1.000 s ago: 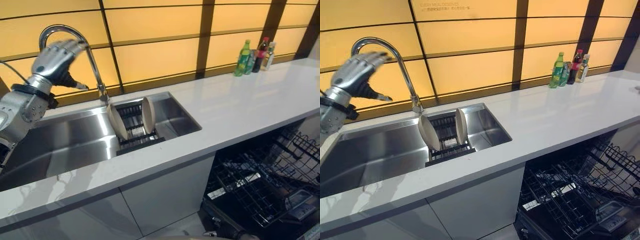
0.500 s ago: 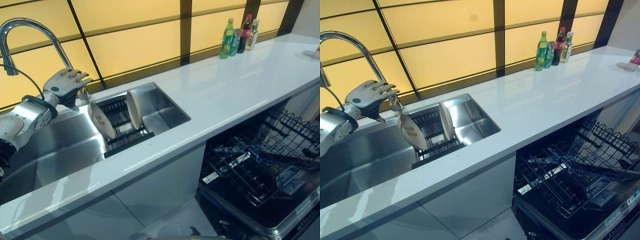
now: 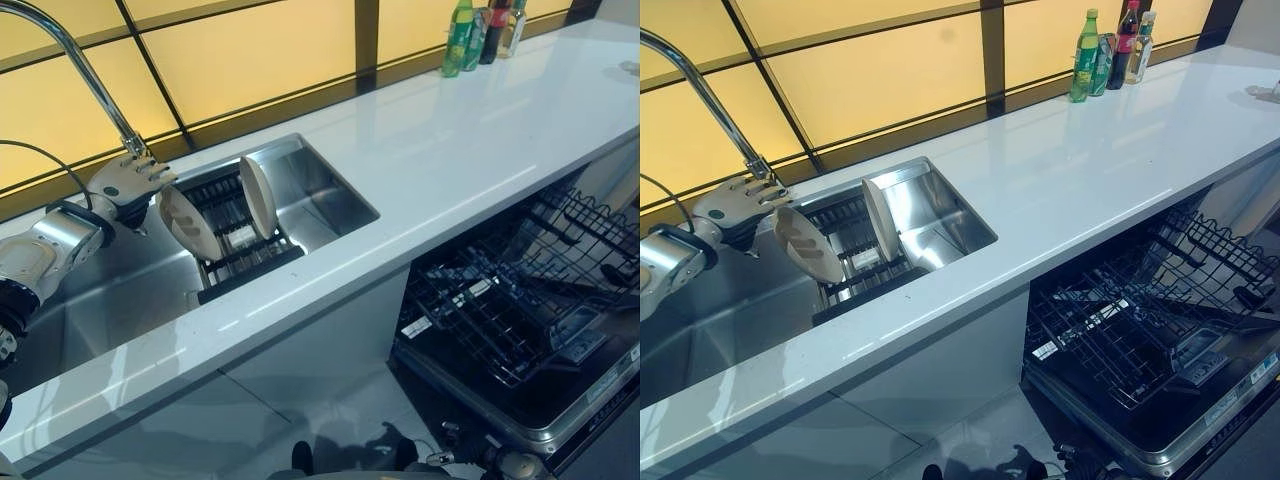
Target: Pick up plates and place into dishwasher.
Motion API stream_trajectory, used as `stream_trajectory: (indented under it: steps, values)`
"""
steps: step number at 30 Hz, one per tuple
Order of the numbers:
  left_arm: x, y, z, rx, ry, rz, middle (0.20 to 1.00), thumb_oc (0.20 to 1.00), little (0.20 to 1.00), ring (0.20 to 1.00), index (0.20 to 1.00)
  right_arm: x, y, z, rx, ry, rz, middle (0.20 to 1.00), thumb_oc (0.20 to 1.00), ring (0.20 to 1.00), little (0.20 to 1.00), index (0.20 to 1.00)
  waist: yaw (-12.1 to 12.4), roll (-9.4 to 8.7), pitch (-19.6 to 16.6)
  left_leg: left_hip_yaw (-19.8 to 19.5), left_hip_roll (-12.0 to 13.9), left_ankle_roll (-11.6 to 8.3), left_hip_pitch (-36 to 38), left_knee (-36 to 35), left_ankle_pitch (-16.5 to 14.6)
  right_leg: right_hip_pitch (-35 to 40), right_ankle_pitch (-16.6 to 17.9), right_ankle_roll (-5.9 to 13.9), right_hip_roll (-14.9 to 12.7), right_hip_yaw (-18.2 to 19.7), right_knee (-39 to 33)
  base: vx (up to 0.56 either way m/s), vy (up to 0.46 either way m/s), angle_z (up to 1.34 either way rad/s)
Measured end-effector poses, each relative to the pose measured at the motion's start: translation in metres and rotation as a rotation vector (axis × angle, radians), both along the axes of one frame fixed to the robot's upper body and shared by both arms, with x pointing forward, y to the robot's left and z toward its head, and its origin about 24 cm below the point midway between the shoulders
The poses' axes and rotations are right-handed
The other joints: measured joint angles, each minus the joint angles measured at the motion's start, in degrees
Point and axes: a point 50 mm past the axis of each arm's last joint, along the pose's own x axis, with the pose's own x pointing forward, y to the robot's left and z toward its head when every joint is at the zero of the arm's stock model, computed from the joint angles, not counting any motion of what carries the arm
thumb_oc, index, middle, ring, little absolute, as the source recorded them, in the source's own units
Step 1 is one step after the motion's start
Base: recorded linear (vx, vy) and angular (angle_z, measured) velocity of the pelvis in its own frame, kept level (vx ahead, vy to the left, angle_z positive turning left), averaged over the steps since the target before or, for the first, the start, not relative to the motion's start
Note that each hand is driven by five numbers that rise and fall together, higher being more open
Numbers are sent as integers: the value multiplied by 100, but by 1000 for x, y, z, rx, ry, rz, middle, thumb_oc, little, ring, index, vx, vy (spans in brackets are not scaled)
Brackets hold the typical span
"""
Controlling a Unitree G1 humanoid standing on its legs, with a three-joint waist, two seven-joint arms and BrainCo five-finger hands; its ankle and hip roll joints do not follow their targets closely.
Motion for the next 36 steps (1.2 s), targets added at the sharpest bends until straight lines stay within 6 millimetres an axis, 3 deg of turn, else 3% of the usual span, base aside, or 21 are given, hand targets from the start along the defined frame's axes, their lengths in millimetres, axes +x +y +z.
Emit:
stream_trajectory:
  steps: [20,21,22,36]
  values:
    - [19,-11,17,111,13,16,1000,1000,1000,1000,1000,38,3,14,7,-105,8,1000,1000,1000,1000,1000,-132,-178,651,9,-45,25,-321,6,72,-334,81,4,-32,28,8,-46,13,0]
    - [20,-12,21,111,8,18,846,846,846,846,846,39,3,14,11,-111,1,1000,1000,1000,1000,1000,-133,-188,686,8,-42,24,-324,6,72,-336,81,4,-30,28,8,0,0,0]
    - [20,-13,23,112,6,20,200,200,200,200,200,39,3,14,12,-113,0,1000,1000,1000,1000,1000,-135,-192,692,8,-41,24,-325,6,72,-337,81,4,-29,28,7,0,0,0]
    - [23,-12,27,120,81,95,200,200,200,200,200,57,16,28,79,-229,10,1000,1000,1000,1000,1000,-155,-198,807,12,-45,35,-279,6,80,-294,80,4,-34,26,7,6,-10,0]
